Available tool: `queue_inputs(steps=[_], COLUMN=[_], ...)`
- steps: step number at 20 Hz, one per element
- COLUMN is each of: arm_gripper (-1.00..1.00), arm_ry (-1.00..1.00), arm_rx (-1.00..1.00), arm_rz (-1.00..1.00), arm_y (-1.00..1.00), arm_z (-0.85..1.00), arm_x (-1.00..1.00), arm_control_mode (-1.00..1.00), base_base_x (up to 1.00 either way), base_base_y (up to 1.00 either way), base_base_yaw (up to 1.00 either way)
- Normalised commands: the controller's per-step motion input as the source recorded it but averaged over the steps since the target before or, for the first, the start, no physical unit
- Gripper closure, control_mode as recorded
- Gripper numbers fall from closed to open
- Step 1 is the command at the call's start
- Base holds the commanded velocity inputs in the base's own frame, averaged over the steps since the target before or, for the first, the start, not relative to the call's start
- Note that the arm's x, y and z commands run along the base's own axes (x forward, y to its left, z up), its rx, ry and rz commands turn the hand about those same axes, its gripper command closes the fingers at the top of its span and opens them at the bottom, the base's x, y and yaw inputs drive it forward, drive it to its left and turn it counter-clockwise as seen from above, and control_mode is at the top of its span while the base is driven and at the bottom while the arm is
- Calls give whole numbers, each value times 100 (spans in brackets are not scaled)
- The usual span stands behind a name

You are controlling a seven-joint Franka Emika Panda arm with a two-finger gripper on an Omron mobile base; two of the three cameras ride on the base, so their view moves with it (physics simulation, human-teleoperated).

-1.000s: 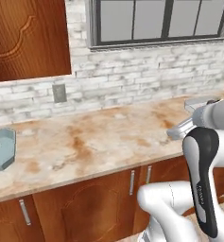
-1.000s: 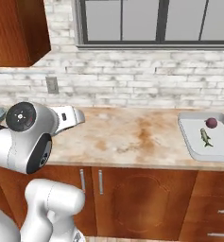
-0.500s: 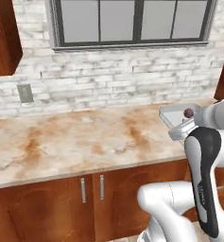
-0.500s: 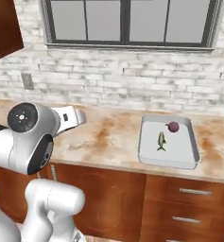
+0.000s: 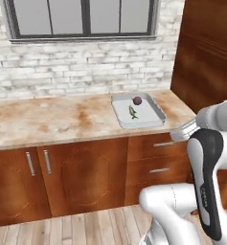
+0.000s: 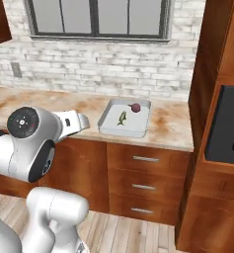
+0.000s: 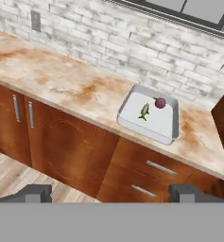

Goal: Place one onion and one fish in each tupperware on the nearby counter, to pack two identical lunches.

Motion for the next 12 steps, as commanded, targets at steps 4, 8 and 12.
queue_inputs(steps=[4,8,12], arm_gripper=[-100,-100,-100], arm_ry=[0,0,0], arm_rx=[0,0,0], arm_rz=[0,0,0], arm_y=[0,0,0], arm_z=[0,0,0], arm_x=[0,0,0], arm_control_mode=[100,100,100], base_base_x=[-6,0,0], base_base_y=[-99,-100,-100], base_base_yaw=[-3,-4,-2])
